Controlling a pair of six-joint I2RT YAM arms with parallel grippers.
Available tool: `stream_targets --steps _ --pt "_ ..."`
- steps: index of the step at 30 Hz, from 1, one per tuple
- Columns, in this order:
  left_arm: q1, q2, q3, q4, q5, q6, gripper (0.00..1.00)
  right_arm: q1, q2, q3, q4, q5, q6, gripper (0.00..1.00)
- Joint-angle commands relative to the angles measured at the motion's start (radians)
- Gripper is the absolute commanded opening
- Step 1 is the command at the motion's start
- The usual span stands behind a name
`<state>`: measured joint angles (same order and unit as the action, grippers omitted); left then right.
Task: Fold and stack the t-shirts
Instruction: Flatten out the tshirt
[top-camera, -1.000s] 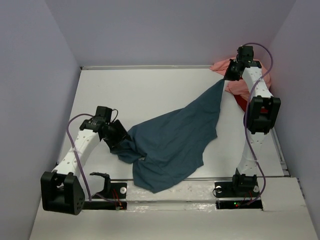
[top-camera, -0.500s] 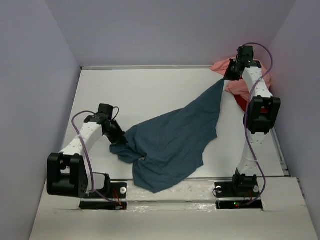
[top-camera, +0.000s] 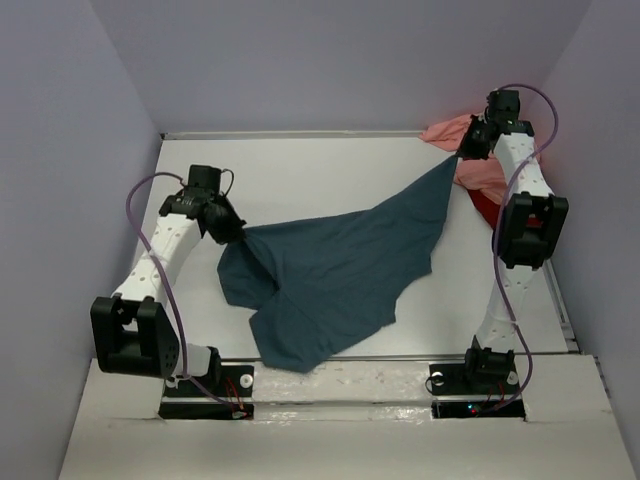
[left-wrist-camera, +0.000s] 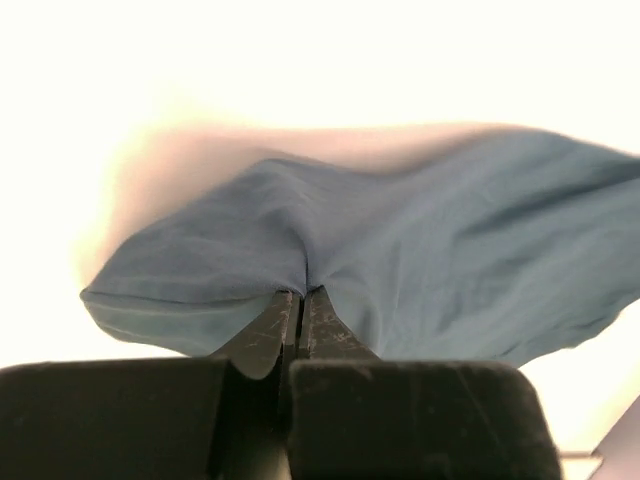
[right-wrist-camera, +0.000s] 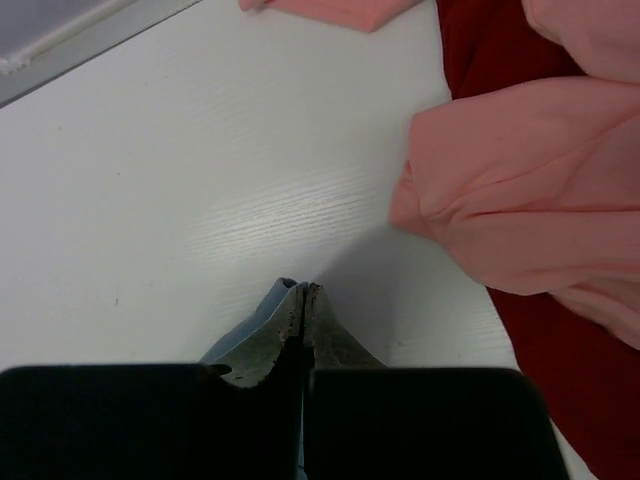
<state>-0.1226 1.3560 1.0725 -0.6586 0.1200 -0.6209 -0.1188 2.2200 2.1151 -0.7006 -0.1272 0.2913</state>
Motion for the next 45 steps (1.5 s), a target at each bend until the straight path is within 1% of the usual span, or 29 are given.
stream_targets --steps 1,3,7,9,10,14,16,18,20,21,22,23,24,25,26,27,28,29,30,31,33,34,36,37,39,40,42,43,45 --pt "0.008 0.06 0.17 0.037 -0.083 0.03 0.0 -0.03 -0.099 0.083 0.053 -0.029 0.023 0.0" --pt "0.008 0.113 0.22 0.077 -0.053 0.027 0.0 -0.039 -0.094 0.114 0.053 -0.045 0.042 0.0" --pt "0.005 0.297 0.387 0.146 0.062 0.03 0.0 -0.039 -0.076 0.172 0.047 -0.103 0.075 0.0" --pt "-0.005 0.347 0.45 0.169 0.082 0.038 0.0 -0.039 -0.074 0.186 0.046 -0.117 0.086 0.0" --pt "-0.009 0.385 0.519 0.169 0.083 0.047 0.0 -0.039 -0.075 0.193 0.046 -0.129 0.089 0.0" --pt "-0.026 0.413 0.671 0.148 0.072 0.095 0.0 -0.039 -0.092 0.18 0.035 -0.14 0.082 0.0" --pt "-0.032 0.373 0.685 0.143 0.087 0.116 0.0 -0.039 -0.108 0.152 0.029 -0.132 0.075 0.0" --pt "-0.032 0.303 0.652 0.128 0.11 0.11 0.0 -0.048 -0.12 0.132 0.029 -0.132 0.069 0.0" --pt "-0.035 0.229 0.528 0.14 0.132 0.089 0.0 -0.048 -0.129 0.112 0.029 -0.138 0.071 0.0" --pt "-0.038 0.15 0.474 0.142 0.136 0.06 0.0 -0.048 -0.129 0.109 0.023 -0.146 0.074 0.0" --pt "-0.044 0.111 0.369 0.14 0.15 0.041 0.0 -0.048 -0.131 0.111 0.015 -0.149 0.077 0.0" --pt "-0.049 0.066 0.321 0.126 0.156 0.021 0.0 -0.057 -0.128 0.115 -0.003 -0.153 0.08 0.0" --pt "-0.057 -0.014 0.266 0.11 0.159 0.001 0.0 -0.058 -0.123 0.121 -0.016 -0.16 0.083 0.0" --pt "-0.063 -0.05 0.22 0.082 0.161 -0.02 0.0 -0.058 -0.118 0.132 -0.032 -0.169 0.085 0.0" --pt "-0.074 -0.087 0.123 0.015 0.177 -0.06 0.0 -0.058 -0.105 0.144 -0.048 -0.17 0.089 0.0" --pt "-0.078 -0.151 0.071 -0.022 0.194 -0.072 0.0 -0.058 -0.099 0.169 -0.078 -0.176 0.089 0.0" --pt "-0.084 -0.179 0.025 -0.062 0.21 -0.079 0.0 -0.058 -0.091 0.184 -0.098 -0.175 0.088 0.0" --pt "-0.097 -0.208 -0.076 -0.146 0.23 -0.085 0.0 -0.058 -0.077 0.206 -0.123 -0.175 0.088 0.0" --pt "-0.101 -0.26 -0.132 -0.183 0.245 -0.08 0.0 -0.058 -0.072 0.216 -0.134 -0.172 0.088 0.0" --pt "-0.101 -0.285 -0.242 -0.211 0.283 -0.076 0.0 -0.058 -0.066 0.229 -0.145 -0.17 0.083 0.0" --pt "-0.112 -0.337 -0.337 -0.234 0.319 -0.059 0.0 -0.058 -0.06 0.249 -0.163 -0.172 0.082 0.0" --pt "-0.13 -0.391 -0.38 -0.198 0.352 -0.077 0.0 -0.058 -0.051 0.27 -0.169 -0.176 0.082 0.0" --pt "-0.172 -0.413 -0.414 -0.156 0.366 -0.153 0.0 -0.058 -0.04 0.296 -0.198 -0.186 0.085 0.0" --pt "-0.183 -0.402 -0.457 -0.121 0.412 -0.166 0.0 -0.058 -0.025 0.327 -0.209 -0.196 0.089 0.0" --pt "-0.207 -0.368 -0.479 -0.09 0.454 -0.175 0.0 -0.058 -0.011 0.358 -0.246 -0.21 0.091 0.0" --pt "-0.238 -0.332 -0.471 -0.085 0.455 -0.175 0.0 -0.058 0.0 0.368 -0.255 -0.216 0.092 0.0" --pt "-0.253 -0.27 -0.396 -0.096 0.411 -0.157 0.01 -0.058 0.0 0.37 -0.261 -0.221 0.089 0.0" --pt "-0.256 -0.25 -0.331 -0.107 0.388 -0.128 0.07 -0.058 0.0 0.367 -0.266 -0.224 0.089 0.0" --pt "-0.258 -0.2 -0.263 -0.133 0.377 -0.094 0.19 -0.058 -0.002 0.359 -0.27 -0.233 0.085 0.0"
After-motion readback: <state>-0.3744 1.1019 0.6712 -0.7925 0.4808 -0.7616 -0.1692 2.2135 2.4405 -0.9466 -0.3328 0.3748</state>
